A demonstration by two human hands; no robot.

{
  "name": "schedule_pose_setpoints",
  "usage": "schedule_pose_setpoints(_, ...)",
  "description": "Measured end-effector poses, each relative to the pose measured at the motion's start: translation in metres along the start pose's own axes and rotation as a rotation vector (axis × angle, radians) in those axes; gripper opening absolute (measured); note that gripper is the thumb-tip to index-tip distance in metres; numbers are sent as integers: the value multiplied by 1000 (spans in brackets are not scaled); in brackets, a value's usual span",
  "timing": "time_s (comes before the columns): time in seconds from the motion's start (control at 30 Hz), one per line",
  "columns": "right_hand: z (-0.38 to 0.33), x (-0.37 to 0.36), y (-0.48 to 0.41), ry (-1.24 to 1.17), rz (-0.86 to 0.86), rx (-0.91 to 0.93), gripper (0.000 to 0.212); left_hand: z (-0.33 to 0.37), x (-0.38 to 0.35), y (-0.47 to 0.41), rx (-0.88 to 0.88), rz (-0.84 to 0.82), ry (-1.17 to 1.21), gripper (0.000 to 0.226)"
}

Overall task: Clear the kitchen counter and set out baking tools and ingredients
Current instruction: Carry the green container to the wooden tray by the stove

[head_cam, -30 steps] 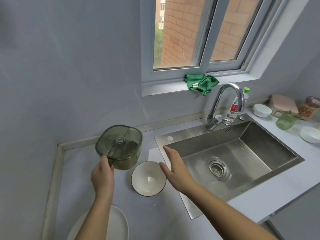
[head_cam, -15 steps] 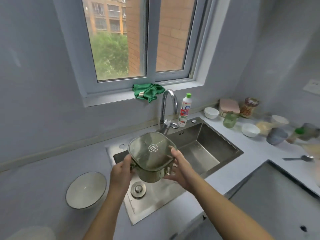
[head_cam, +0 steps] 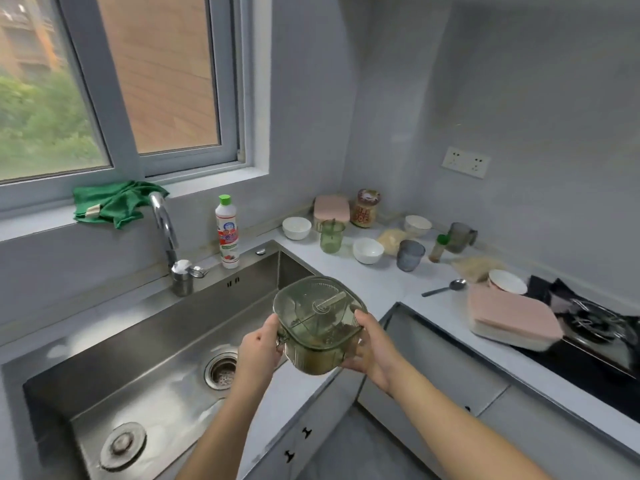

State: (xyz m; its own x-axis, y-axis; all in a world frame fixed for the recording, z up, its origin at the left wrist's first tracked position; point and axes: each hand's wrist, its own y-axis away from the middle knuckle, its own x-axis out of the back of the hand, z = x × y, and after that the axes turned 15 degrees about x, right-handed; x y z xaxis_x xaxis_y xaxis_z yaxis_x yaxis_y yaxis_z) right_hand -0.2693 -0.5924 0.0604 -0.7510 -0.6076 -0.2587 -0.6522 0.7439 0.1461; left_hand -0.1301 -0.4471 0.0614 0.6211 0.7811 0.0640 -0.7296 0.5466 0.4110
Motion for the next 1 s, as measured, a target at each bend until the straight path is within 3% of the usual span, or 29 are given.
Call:
schedule_pose_setpoints(0.4, -54, 127, -119, -3, 231, 12, 32, 54, -171, -126, 88, -153, -26, 51)
schedule_pose_setpoints(0.6, -80, 169, -190, 10, 232, 15, 21, 94, -231, -187, 61, -204, -70, 47)
schedule_pose_setpoints(0.87, -88, 229, -261, -5, 215, 24, 33, 114, -289, -238, 54, -192, -121, 48)
schedule_pose_setpoints(1.0, -100, 268, -296, 118, 464, 112, 28, 133, -313, -247, 42, -197, -91, 50)
